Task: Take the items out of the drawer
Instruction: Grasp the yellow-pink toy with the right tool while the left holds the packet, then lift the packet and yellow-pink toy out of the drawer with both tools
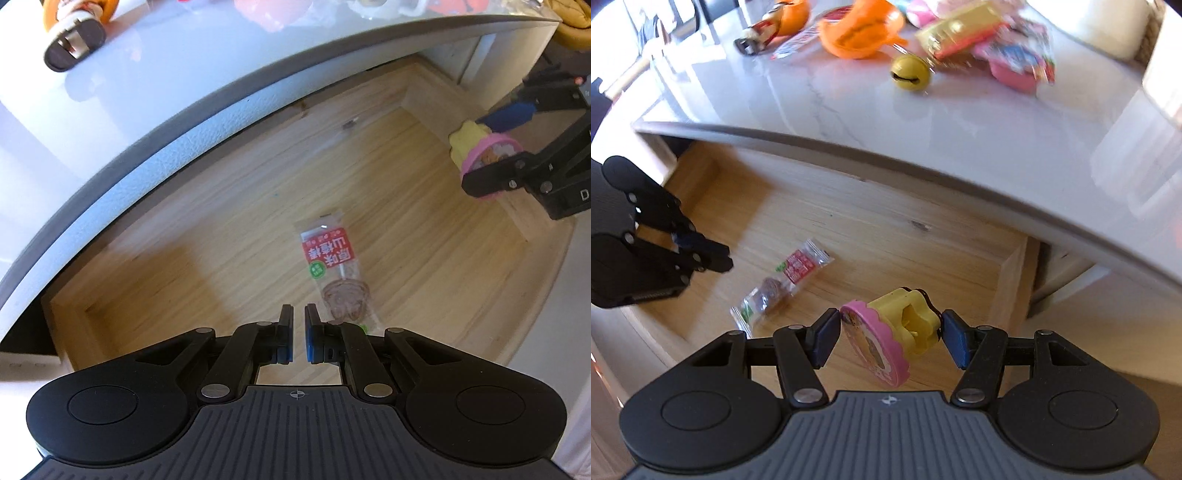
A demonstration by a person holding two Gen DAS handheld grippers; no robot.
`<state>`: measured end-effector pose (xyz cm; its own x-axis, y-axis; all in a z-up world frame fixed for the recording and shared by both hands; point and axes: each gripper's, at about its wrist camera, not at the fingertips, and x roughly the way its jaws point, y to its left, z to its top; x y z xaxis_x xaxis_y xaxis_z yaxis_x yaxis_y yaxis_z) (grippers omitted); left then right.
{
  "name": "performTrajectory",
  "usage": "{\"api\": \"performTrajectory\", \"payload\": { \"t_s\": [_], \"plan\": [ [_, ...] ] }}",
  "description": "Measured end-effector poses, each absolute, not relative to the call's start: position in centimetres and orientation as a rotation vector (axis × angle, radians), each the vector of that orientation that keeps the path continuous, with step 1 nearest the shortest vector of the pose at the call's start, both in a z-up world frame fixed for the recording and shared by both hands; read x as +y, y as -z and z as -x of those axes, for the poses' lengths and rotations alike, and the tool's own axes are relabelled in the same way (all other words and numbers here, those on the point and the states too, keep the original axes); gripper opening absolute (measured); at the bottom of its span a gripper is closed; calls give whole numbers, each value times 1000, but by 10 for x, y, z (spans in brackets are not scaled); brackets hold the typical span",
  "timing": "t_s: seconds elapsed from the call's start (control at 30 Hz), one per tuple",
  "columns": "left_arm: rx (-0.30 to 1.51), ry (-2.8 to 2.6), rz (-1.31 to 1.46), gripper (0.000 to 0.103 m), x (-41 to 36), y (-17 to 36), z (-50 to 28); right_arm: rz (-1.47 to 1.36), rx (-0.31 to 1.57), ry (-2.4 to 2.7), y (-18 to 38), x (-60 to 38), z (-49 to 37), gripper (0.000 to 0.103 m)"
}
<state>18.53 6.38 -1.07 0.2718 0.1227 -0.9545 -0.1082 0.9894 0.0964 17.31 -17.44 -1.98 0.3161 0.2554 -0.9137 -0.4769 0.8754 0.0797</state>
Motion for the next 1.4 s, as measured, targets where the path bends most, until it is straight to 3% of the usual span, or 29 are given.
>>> {"api": "performTrajectory", "payload": {
  "t_s": [0.3, 0.43, 0.7, 1.4],
  "plan": [
    [1281, -95, -2, 8, 67, 18, -188, 139, 1162, -462, 30, -195, -175, 60],
    [1330, -73, -41, 16, 57, 30, -194, 132, 1155, -473, 30, -200, -171, 60],
    [1374, -202, 130, 17, 48, 39, -219, 116, 1133, -481, 27, -205, -166, 60],
    [1366, -162, 114, 20, 43, 51, -226, 117, 1131, -493, 25, -202, -164, 60]
  ]
}}
